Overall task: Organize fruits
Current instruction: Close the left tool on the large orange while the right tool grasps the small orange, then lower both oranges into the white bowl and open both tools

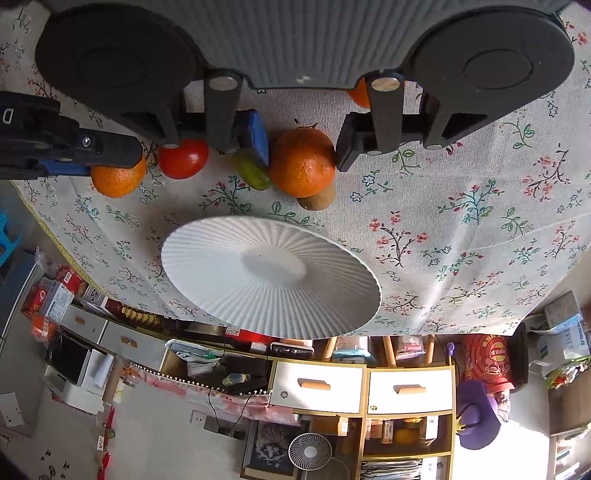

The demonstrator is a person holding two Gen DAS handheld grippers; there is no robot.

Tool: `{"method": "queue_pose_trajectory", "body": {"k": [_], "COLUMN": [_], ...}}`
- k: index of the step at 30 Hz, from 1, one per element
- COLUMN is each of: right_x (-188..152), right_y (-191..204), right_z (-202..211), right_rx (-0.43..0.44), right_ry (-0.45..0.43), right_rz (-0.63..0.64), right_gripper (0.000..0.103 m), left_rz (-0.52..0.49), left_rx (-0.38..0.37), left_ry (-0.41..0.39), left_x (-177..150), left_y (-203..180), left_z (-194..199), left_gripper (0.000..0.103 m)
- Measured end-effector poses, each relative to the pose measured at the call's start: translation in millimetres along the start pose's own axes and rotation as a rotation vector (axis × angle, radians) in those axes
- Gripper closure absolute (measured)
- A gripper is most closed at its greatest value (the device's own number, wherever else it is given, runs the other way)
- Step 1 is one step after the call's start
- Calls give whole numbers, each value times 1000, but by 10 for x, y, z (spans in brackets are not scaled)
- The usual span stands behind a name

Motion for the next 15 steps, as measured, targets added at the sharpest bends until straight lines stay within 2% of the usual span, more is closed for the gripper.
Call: {"method": "queue_pose_trajectory", "body": {"k": [7,15], "right_x": [62,401], "right_y": [17,-8], "right_z": [15,-64], "right_rx": [-2,10], "right_ry": [-10,-35], "right_rz": [5,10], "right_gripper": [71,71], "left_rz": [21,-23], "left_rx": [-5,-12], "left_ry": [-37,-61], "left_x": [114,416], "left_y": [-13,-124], "left_z": [172,206], "left_gripper": [65,65]}}
Point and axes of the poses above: each gripper's, at about its wrist camera, not at the fingertips, and z roughly against the way its jaws point, y to its left, x to its top, the point moved 4 cm from there along -z, roughly the way its jaws point, and after that the axes turned 1 degree about y, right-handed, at the moved point
